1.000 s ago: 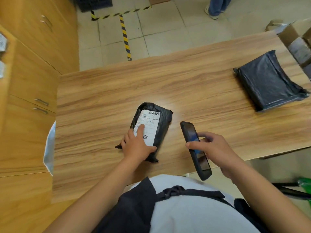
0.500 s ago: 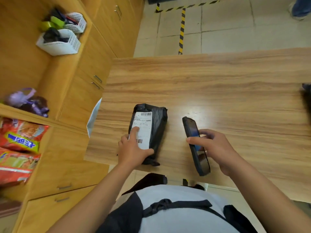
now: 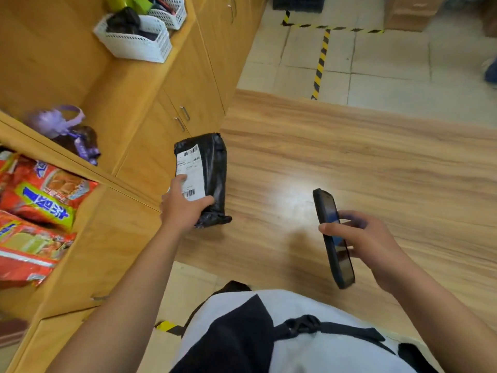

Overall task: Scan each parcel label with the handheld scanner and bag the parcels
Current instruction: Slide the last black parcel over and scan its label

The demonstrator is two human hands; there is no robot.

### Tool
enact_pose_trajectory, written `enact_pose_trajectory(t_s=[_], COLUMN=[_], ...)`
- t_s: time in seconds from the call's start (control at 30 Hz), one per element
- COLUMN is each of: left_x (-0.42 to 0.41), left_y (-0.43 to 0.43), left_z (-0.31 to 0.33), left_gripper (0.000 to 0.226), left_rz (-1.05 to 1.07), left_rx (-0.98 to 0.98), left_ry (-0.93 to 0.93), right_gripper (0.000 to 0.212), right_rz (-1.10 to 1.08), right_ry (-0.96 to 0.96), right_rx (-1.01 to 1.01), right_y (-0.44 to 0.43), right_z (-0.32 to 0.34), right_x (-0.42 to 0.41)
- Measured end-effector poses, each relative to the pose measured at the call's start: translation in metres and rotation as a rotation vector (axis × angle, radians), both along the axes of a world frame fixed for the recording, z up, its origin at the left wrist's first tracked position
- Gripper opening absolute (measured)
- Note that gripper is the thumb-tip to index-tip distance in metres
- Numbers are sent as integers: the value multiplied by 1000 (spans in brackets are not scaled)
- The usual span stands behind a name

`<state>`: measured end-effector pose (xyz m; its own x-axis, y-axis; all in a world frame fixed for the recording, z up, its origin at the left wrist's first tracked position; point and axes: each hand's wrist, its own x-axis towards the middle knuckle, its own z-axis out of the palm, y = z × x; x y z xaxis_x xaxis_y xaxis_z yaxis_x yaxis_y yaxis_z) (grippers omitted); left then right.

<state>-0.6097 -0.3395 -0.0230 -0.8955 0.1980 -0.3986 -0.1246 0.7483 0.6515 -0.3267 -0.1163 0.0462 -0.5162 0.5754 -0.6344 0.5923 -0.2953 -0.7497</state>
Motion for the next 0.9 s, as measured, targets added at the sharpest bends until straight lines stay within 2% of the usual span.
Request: enact_pose_trajectory(t_s=[0.17,0.3,0.37,0.47,0.63,0.7,0.8,0.9], left_x=[-84,-131,-146,-156,-162,-163,-165,-166], left_y=[-40,-66,-72,-73,-57,-48,-40,-35], left_z=[-14,-31,-39,-50,-74,-84,-96,-102], left_gripper=[89,85,80,72,77,82,81,50], left_rz=[79,72,47,-26,-117,-111,-116,-23], left_rx=[175,181,181,193,208,190,30,62], left_ry=[-153,-253,-321,-427,-534,-534,-325,-271], right_gripper=[48,57,61,53,50,52,70,85], right_rz=[-6,-24,-30,-69,-140,-151,-150,-169], right_ry=[-35,-48,-70,-92,-126,-129,-129,-124], right_rx=[36,41,51,69,92,97,109,119], right_y=[-38,-70,-82,-92,-99,-100,-102,-101], right_z=[9,12,12,9,12,15,20,22], right_x=[-59,-90,-99,-104,-106,-106,-108,-107])
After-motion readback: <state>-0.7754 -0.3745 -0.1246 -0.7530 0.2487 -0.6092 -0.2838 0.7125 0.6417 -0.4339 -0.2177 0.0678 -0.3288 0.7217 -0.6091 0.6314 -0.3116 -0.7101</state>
